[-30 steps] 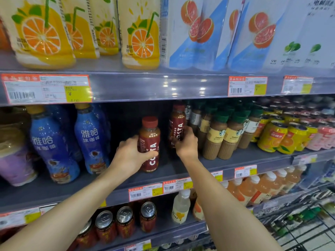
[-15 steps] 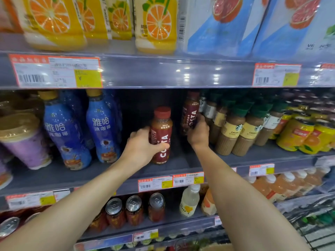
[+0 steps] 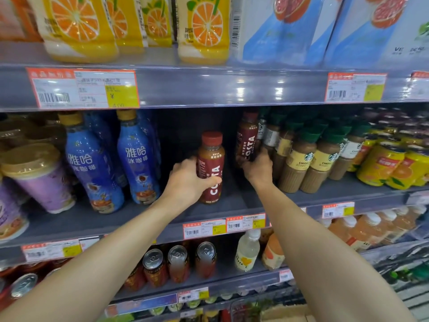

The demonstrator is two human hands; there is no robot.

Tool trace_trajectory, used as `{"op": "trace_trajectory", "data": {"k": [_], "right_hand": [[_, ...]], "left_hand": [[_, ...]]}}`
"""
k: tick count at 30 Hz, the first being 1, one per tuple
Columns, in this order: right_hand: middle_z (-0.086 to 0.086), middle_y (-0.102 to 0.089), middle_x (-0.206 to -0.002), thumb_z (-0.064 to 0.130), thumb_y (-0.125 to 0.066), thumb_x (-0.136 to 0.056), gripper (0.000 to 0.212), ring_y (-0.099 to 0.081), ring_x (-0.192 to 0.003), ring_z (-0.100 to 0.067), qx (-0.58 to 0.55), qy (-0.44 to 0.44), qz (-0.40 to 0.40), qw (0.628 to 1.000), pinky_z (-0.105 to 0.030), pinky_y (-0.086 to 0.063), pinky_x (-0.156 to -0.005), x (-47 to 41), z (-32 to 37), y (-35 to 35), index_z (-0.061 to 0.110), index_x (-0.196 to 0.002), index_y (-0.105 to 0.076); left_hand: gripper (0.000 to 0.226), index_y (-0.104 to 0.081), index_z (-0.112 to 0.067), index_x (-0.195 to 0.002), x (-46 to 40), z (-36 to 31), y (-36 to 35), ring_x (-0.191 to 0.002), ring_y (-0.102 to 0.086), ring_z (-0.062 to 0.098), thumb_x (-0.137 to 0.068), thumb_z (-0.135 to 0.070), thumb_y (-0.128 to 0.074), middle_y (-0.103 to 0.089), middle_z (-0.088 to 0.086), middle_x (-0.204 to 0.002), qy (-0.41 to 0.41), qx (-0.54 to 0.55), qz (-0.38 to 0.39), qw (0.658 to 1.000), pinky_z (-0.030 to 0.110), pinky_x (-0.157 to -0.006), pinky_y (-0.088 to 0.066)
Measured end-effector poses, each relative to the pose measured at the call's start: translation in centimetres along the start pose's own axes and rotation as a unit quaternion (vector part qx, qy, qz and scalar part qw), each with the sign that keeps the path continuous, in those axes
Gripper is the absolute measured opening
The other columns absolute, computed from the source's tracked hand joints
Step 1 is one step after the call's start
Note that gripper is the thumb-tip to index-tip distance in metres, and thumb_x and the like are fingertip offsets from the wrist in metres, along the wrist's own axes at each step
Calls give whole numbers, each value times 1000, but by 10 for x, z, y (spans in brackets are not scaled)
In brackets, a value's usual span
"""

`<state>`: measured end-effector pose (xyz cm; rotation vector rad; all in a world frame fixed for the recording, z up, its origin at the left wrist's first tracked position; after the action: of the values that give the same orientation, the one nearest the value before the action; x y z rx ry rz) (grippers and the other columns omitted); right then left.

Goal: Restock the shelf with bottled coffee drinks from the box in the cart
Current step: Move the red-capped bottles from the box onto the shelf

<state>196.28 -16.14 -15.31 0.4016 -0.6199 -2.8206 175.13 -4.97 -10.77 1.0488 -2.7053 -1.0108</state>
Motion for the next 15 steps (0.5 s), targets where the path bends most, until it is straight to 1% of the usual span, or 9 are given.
{"op": "trace_trajectory", "data": {"k": [3, 5, 7, 9, 11, 13, 15], "right_hand": [[-10, -61, -128, 32, -74, -83, 57, -58, -118, -29, 13, 6, 2, 1000, -36, -49, -97, 15, -1, 7, 11, -130, -50], [-9, -60, -129, 37, -68, -87, 53, -57, -119, -29, 39, 37, 28, 998, -36, -49, -95, 27, 3, 11, 13, -130, -50], [-9, -53, -139, 46, -61, -90, 60, -50, -127, -29, 105, 76, 67, 989, -38, -45, -101, 42, 9, 15, 13, -138, -45], [-12, -35, -154, 57, -50, -93, 75, -31, -143, -27, 200, 110, 109, 968, -39, -33, -113, 61, 13, 17, 10, -149, -33], [-12, -21, -161, 64, -38, -94, 84, -15, -149, -24, 279, 147, 141, 939, -38, -19, -119, 82, 18, 18, 7, -153, -24], [-11, -16, -162, 71, -29, -91, 91, -9, -150, -22, 330, 172, 164, 913, -38, -12, -122, 99, 19, 17, 6, -154, -20], [-9, -12, -163, 76, -22, -88, 96, -6, -151, -20, 361, 168, 186, 898, -38, -9, -123, 110, 14, 16, 7, -155, -18]], "left_hand": [[56, -60, -17, -120, -6, -3, 0, -105, -64, 18, -71, -36, -82, -68, 2, -116, -1, -9, 3, 1000, 39, -94, -52], [54, -62, -17, -117, -12, -5, -1, -104, -65, 20, -71, -38, -82, -69, 3, -114, -4, -25, 1, 1000, 41, -94, -52], [54, -62, -16, -117, -17, -7, -3, -107, -64, 23, -72, -38, -81, -68, 5, -115, -2, -40, -2, 999, 41, -95, -51], [55, -61, -15, -118, -23, -9, -5, -110, -62, 25, -73, -38, -81, -67, 6, -118, 0, -55, -2, 998, 40, -96, -50], [55, -60, -14, -119, -30, -9, -8, -111, -62, 25, -73, -38, -80, -66, 7, -120, 4, -62, -2, 998, 39, -96, -49], [55, -60, -14, -119, -35, -8, -10, -111, -62, 25, -74, -38, -80, -66, 7, -120, 8, -61, -5, 998, 35, -94, -49], [55, -60, -14, -119, -40, -7, -12, -111, -61, 25, -74, -38, -80, -65, 7, -121, 21, -56, -8, 998, 29, -87, -46]]}}
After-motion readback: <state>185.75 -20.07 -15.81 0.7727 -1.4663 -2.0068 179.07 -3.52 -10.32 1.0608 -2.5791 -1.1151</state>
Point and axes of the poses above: each hand's wrist, its own x-axis away from the middle knuckle, its own y-axis out of the back of the hand, z = x × y, the point moved 8 cm from there along -x, towards the middle knuckle
